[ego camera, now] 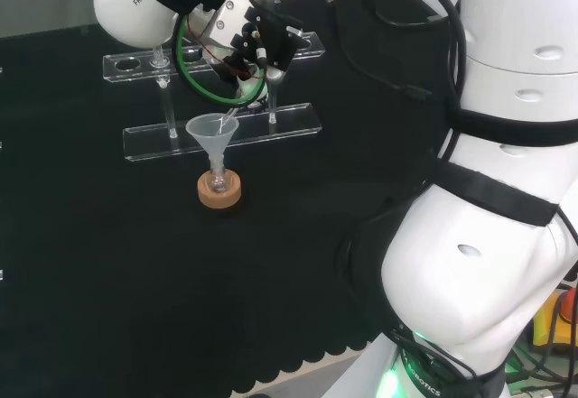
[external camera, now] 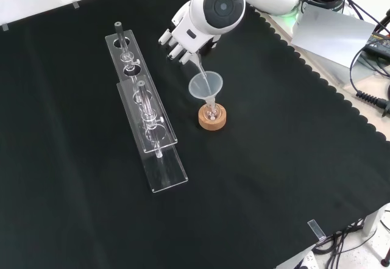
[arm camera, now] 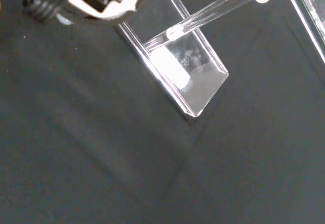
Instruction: Pour all the NaCl from the weighing funnel into the round-bottom flask.
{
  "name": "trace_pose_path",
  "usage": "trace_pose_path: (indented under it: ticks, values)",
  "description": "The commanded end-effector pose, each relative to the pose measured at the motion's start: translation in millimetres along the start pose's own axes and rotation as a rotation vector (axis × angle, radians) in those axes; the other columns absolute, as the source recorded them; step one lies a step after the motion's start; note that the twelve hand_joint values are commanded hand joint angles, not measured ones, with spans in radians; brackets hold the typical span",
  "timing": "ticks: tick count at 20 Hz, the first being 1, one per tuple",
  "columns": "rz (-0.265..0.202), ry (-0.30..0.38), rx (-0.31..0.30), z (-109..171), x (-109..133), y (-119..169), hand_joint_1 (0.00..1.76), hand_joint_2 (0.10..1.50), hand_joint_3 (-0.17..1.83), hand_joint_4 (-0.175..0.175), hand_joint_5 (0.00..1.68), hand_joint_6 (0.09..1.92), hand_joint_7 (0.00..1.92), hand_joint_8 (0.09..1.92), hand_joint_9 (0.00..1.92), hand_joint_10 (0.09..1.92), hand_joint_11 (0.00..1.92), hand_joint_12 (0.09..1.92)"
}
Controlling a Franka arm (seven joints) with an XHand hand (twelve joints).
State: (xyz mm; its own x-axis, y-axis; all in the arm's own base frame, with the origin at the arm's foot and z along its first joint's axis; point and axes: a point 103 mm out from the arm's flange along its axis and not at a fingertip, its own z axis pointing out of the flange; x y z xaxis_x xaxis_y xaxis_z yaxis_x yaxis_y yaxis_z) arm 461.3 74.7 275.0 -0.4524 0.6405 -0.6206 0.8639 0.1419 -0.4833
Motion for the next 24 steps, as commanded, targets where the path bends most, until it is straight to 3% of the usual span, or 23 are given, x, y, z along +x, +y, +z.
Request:
trace_pose_path:
  ticks: [1, 24]
  values:
    - [0.004, -0.029, 0.004, -3, 1, -1, 1.10, 0.67, 0.71, 0.175, 1.17, 0.87, 0.67, 0.65, 1.06, 0.38, 0.74, 1.09]
    - [0.014, -0.127, 0.034, -16, 6, -6, 1.10, 0.67, 0.72, 0.175, 1.18, 0.86, 0.66, 0.65, 1.04, 0.38, 0.73, 1.10]
